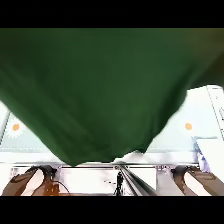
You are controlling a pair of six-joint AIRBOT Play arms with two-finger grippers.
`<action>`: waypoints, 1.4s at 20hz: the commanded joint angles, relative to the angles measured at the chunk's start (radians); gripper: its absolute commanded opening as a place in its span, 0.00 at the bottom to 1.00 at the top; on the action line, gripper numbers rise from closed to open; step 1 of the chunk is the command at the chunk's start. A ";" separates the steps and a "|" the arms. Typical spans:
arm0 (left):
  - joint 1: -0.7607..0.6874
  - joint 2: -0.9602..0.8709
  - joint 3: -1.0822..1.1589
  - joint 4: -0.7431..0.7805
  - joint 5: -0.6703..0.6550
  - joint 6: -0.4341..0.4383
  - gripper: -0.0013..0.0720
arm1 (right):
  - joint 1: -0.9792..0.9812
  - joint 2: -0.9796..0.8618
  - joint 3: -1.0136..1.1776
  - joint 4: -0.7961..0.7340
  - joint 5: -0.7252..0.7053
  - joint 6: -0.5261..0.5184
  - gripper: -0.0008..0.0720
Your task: Fold the shirts.
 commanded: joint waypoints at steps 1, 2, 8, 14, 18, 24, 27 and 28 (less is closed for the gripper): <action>-0.042 -0.118 -0.132 -0.042 0.081 0.033 0.04 | 0.029 -0.187 0.001 -0.031 0.049 -0.035 0.05; -0.073 -0.179 -0.147 -0.042 0.108 0.047 0.04 | 0.048 -0.254 0.001 -0.051 0.048 -0.048 0.05; -0.235 -0.587 -0.147 -0.041 0.176 0.159 0.04 | 0.114 -0.649 0.002 -0.064 -0.127 -0.131 0.05; -0.229 -0.809 -0.147 -0.042 0.306 0.154 0.04 | 0.077 -0.762 0.001 -0.069 -0.528 -0.112 0.05; -0.246 -0.869 -0.147 -0.051 0.346 0.147 0.04 | 0.070 -0.784 -0.001 -0.079 -0.601 -0.098 0.05; -0.250 -0.866 -0.136 -0.053 0.276 0.089 0.60 | 0.064 -0.802 -0.001 -0.107 -0.465 -0.099 0.05; -0.163 -0.834 -0.061 0.015 0.099 -0.061 0.65 | 0.048 -0.771 0.000 -0.134 -0.411 -0.100 0.05; -0.118 -0.820 -0.030 0.083 0.013 -0.154 0.65 | 0.043 -0.760 0.000 -0.142 -0.393 -0.100 0.05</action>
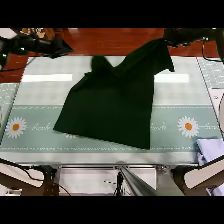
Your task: Fold the shirts.
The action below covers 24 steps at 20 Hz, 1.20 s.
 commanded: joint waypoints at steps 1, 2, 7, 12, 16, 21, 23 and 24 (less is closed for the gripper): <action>0.115 0.043 0.074 0.178 -0.275 -0.233 0.65 | -0.018 0.031 0.000 -0.037 0.080 -0.001 0.05; 0.152 0.066 0.072 0.259 -0.358 -0.264 0.65 | -0.024 0.038 0.000 -0.047 0.101 -0.001 0.05; 0.207 0.129 0.062 0.412 -0.618 -0.266 0.65 | -0.028 0.043 0.000 -0.164 0.217 -0.018 0.05; 0.134 0.181 -0.151 0.413 -0.622 -0.237 0.79 | -0.031 0.043 0.000 -0.218 0.267 -0.032 0.05; 0.123 0.288 -0.530 0.413 -0.502 -0.178 0.86 | -0.034 0.043 0.000 -0.223 0.266 -0.032 0.05; 0.123 0.388 -0.879 0.411 -0.290 -0.141 0.86 | -0.034 0.043 0.000 -0.224 0.255 -0.032 0.05; 0.123 0.388 -0.941 0.413 -0.259 -0.108 0.86 | -0.033 0.043 0.000 -0.225 0.257 -0.032 0.05; 0.125 0.388 -0.964 0.417 -0.243 -0.090 0.86 | -0.033 0.043 0.000 -0.225 0.260 -0.032 0.05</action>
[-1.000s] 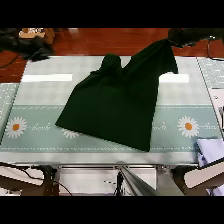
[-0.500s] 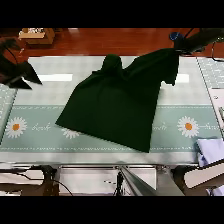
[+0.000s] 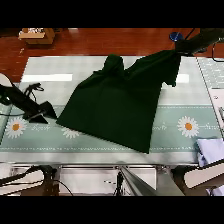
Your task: Fold the shirts.
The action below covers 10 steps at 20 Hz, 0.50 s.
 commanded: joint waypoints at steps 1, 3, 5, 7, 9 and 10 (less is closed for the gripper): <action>0.005 0.016 -0.131 0.004 0.108 0.047 0.86 | 0.000 0.000 0.000 -0.002 0.003 0.001 0.05; 0.009 0.016 -0.148 -0.009 0.178 0.047 0.86 | 0.000 0.000 0.000 -0.002 0.003 0.001 0.05; 0.010 0.016 -0.147 -0.053 0.236 0.084 0.86 | 0.000 0.000 0.000 0.000 0.006 0.001 0.05; 0.010 0.016 -0.146 -0.082 0.294 0.096 0.86 | 0.000 0.000 0.000 0.010 0.007 0.001 0.05; 0.011 0.015 -0.146 -0.082 0.335 0.106 0.86 | 0.000 0.000 0.000 0.010 0.013 0.001 0.05; 0.011 0.013 -0.146 -0.082 0.349 0.114 0.86 | 0.000 0.000 0.000 0.010 0.014 0.001 0.05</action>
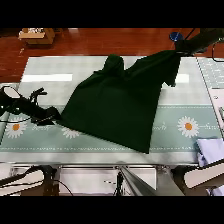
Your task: Fold the shirts.
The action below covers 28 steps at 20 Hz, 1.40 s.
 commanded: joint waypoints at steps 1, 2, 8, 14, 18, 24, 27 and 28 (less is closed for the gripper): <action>0.001 -0.006 -0.006 -0.020 0.091 0.028 0.86 | 0.000 0.000 0.000 0.005 0.006 0.000 0.05; 0.001 -0.016 -0.006 -0.020 0.099 0.028 0.86 | 0.000 0.000 0.000 0.005 0.006 0.000 0.05; -0.009 -0.129 -0.007 -0.163 0.127 0.061 0.80 | 0.000 0.000 0.000 0.004 0.024 0.000 0.05; -0.035 -0.175 0.015 -0.271 0.126 0.095 0.04 | 0.000 0.002 0.000 -0.002 0.078 0.000 0.05; -0.035 -0.100 0.216 -0.271 0.089 0.105 0.04 | -0.010 0.029 0.000 -0.138 0.165 0.001 0.05; 0.006 -0.080 0.831 -0.267 0.168 0.031 0.04 | -0.053 0.168 0.000 -0.143 0.244 0.058 0.05; 0.006 -0.088 0.976 -0.267 0.241 0.011 0.04 | -0.050 0.241 0.000 -0.059 0.384 0.070 0.05; 0.006 -0.094 0.986 -0.267 0.240 -0.006 0.04 | -0.045 0.260 0.000 -0.019 0.438 0.071 0.05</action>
